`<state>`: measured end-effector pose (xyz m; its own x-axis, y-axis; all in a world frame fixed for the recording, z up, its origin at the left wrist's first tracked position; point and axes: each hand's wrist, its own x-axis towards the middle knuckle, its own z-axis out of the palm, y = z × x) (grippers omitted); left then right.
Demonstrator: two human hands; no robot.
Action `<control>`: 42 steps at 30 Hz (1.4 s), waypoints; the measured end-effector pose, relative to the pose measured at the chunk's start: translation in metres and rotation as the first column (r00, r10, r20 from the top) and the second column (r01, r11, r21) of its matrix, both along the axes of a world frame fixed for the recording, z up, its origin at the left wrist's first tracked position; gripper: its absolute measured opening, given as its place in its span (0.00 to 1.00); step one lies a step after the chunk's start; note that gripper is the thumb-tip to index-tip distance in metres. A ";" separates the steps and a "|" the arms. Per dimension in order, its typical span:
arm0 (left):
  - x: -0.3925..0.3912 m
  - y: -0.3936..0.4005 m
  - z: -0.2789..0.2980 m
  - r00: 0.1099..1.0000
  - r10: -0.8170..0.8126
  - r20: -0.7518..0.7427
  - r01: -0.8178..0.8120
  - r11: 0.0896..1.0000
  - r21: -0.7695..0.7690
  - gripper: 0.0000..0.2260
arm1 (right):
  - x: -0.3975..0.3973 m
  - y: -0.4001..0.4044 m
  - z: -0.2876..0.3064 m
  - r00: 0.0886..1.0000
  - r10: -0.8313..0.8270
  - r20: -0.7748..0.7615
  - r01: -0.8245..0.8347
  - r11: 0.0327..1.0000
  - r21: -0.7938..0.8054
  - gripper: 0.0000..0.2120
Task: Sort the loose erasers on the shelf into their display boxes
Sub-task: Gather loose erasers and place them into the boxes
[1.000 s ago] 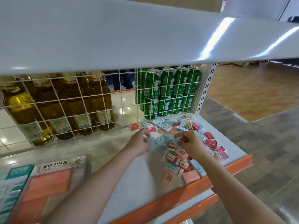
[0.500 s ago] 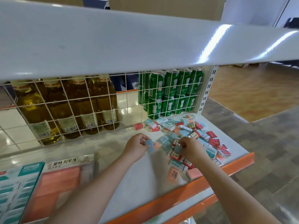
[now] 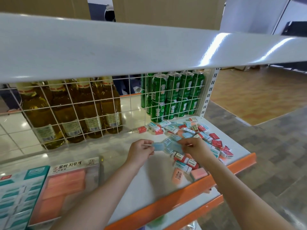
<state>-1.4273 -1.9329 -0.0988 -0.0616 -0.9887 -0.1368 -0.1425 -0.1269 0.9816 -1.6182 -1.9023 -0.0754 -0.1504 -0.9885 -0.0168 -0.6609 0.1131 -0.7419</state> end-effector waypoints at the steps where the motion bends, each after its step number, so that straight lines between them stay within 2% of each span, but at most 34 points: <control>1: 0.002 0.002 0.000 1.000 0.004 0.004 -0.004 1.000 0.004 0.07 | 0.002 0.001 0.000 1.000 0.000 0.018 0.001 1.000 -0.013 0.13; 17: 0.058 0.035 0.011 0.985 0.011 0.174 -0.010 1.000 -0.005 0.05 | 0.058 0.021 0.001 0.992 0.071 0.100 -0.066 0.997 -0.047 0.10; 25: 0.114 0.049 0.021 0.955 0.158 0.250 -0.127 0.983 -0.135 0.05 | 0.118 0.021 0.003 0.988 0.124 0.095 -0.117 0.990 -0.075 0.11; 31: 0.169 0.059 0.021 0.895 0.259 0.363 -0.202 0.961 -0.189 0.06 | 0.171 0.014 0.007 0.982 0.176 0.073 -0.170 0.982 -0.084 0.10; 36: 0.205 0.068 0.018 0.850 0.315 0.422 -0.249 0.947 -0.205 0.08 | 0.211 0.010 0.002 0.972 0.237 0.009 -0.235 0.968 -0.087 0.10; 42: 0.229 0.073 0.008 0.847 0.328 0.418 -0.281 0.944 -0.171 0.08 | 0.245 0.004 -0.004 0.924 0.294 -0.246 -0.312 0.950 -0.036 0.10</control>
